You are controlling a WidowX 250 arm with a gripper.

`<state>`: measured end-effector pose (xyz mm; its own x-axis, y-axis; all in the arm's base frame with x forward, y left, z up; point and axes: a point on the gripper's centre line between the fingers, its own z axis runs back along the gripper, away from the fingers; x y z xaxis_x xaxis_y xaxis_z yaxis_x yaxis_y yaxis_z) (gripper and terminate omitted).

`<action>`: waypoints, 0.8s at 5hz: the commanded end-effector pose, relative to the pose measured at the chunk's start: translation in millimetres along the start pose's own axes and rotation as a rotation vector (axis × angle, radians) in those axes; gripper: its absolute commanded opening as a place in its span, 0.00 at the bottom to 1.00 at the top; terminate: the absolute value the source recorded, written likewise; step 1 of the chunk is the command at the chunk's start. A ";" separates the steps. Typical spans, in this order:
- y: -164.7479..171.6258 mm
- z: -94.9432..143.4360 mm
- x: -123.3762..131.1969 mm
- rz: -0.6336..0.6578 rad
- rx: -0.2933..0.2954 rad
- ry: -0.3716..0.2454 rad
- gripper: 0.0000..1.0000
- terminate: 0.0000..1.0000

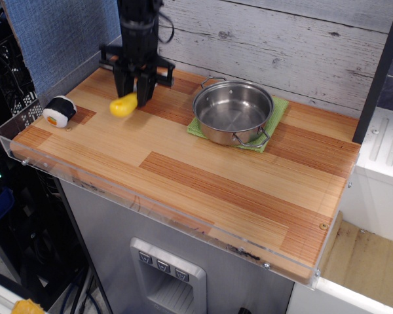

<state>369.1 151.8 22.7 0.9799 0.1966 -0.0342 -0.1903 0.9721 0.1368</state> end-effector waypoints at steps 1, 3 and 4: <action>9.0 10.7 4.6 0.025 0.008 -0.031 0.00 0.00; -0.8 35.4 -3.5 -0.014 -0.006 -0.065 1.00 0.00; 0.2 71.3 -11.3 -0.037 -0.020 -0.155 1.00 0.00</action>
<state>369.0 133.5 70.1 0.9869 0.1507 0.0573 -0.1559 0.9828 0.0988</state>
